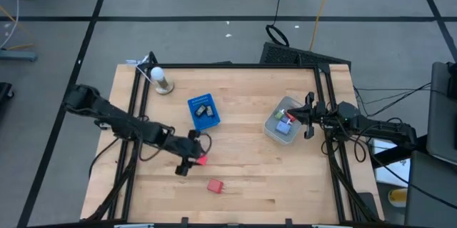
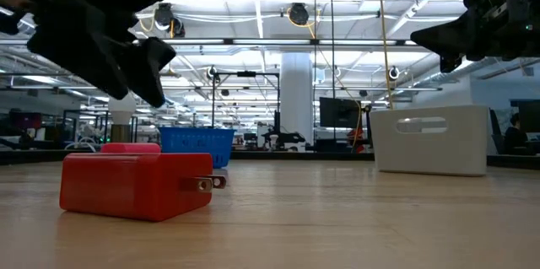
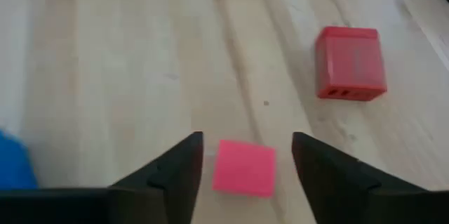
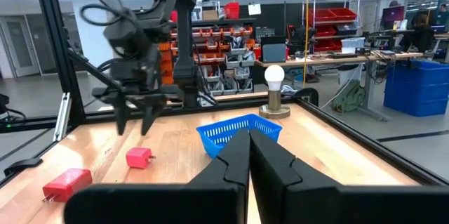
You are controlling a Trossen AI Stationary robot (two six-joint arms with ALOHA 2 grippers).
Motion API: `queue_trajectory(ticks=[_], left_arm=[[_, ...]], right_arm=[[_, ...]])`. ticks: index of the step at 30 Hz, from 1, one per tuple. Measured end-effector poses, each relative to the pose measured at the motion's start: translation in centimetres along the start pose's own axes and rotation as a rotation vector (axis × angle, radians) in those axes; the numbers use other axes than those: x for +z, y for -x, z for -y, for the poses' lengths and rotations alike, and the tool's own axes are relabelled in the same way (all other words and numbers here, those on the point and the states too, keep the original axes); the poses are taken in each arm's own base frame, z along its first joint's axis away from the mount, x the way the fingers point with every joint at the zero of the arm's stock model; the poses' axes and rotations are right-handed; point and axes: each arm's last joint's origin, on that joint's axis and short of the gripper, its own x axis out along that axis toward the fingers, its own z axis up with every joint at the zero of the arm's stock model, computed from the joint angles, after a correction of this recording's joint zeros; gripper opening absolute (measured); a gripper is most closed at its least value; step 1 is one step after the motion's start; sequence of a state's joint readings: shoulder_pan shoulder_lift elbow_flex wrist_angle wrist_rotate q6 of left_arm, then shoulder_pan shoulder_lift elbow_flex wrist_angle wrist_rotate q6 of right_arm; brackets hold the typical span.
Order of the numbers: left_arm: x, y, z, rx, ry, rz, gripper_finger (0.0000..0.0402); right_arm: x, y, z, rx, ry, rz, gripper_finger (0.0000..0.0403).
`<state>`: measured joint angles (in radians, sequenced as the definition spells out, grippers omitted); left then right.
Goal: Pick & Place Office items
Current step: Put the pink charger adapter into the gray bin
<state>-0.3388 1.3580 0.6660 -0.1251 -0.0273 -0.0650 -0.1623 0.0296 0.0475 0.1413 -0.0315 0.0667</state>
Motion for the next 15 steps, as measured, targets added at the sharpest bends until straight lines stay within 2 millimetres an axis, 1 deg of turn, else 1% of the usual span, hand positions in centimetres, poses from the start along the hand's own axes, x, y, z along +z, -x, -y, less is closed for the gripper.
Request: queue_trajectory(ticks=[4,7,12,15], left_arm=[[0.4,-1.1,1.0,0.002,-0.043,-0.020,0.0258],[0.2,-1.8,1.1,0.011,-0.061,-0.046,0.0277],[-0.4,-2.5,1.0,0.051,-0.065,-0.094,0.0301],[-0.5,-2.6,1.0,0.055,-0.065,-0.102,0.0309]], right_arm=[[0.0,0.0,0.0,0.000,0.000,0.000,0.0004],[-0.1,0.0,0.0,0.000,0.000,-0.005,0.0004],[-0.1,-0.1,0.0,-0.001,0.000,-0.012,0.0004],[-0.2,-0.1,0.0,-0.002,0.000,-0.020,0.0004]])
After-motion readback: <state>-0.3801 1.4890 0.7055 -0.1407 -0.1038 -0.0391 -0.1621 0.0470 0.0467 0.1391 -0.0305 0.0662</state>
